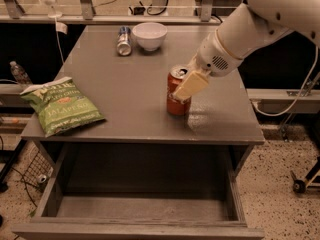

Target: Place coke can into top drawer

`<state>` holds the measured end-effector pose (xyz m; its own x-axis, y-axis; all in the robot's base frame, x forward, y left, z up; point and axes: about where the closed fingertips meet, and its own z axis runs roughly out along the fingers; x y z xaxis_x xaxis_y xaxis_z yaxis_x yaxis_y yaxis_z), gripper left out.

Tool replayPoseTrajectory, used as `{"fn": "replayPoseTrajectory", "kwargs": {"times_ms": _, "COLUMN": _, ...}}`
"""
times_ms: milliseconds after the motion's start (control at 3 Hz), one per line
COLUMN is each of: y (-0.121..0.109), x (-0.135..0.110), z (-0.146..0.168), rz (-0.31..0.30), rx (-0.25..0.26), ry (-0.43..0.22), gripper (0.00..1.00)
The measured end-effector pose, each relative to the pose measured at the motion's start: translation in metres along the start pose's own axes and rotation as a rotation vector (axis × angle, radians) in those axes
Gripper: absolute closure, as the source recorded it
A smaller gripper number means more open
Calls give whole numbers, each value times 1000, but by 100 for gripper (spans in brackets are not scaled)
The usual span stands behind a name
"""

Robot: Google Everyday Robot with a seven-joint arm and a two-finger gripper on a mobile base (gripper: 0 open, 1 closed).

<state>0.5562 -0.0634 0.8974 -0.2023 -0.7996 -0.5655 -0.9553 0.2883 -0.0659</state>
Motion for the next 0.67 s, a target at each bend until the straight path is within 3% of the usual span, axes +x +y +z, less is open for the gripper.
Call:
{"fn": "replayPoseTrajectory", "kwargs": {"times_ms": 333, "y": 4, "x": 5, "z": -30, "rz": -8, "rx": 50, "ry": 31, "gripper": 100}}
{"fn": "replayPoseTrajectory", "kwargs": {"times_ms": 667, "y": 4, "x": 5, "z": -30, "rz": -8, "rx": 50, "ry": 31, "gripper": 100}}
